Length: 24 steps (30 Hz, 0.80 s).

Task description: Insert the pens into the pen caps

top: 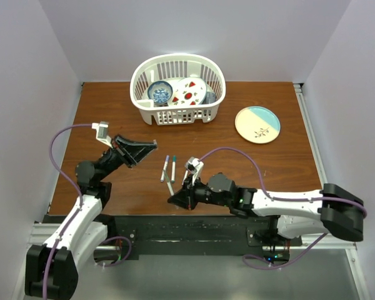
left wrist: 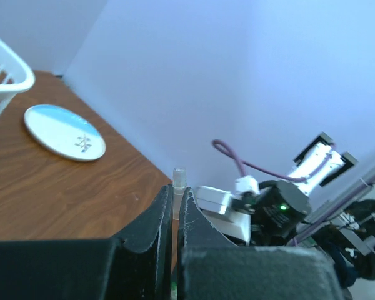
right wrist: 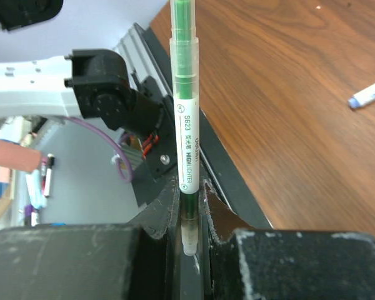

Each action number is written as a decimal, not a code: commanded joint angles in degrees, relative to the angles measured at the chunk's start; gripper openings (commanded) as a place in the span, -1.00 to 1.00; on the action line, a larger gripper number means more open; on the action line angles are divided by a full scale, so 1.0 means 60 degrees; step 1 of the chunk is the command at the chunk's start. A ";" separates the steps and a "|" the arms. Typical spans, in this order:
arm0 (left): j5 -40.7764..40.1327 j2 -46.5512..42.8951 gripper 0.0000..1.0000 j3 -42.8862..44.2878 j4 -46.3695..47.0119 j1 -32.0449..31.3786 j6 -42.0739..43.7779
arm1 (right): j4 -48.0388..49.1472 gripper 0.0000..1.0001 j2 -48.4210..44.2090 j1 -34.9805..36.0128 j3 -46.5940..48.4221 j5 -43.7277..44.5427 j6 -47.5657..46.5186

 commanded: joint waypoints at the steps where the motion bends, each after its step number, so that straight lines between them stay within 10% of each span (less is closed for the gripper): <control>1: 0.0609 -0.0509 -1.00 -0.0158 0.1698 -0.0056 -0.0795 | 0.2089 -1.00 0.0428 -0.0006 0.0432 -0.0046 0.0528; 24: 0.0419 -0.0218 -1.00 -0.0861 0.2533 -0.0276 -0.1411 | 0.2896 -1.00 0.1103 0.0009 0.0813 0.0364 0.0397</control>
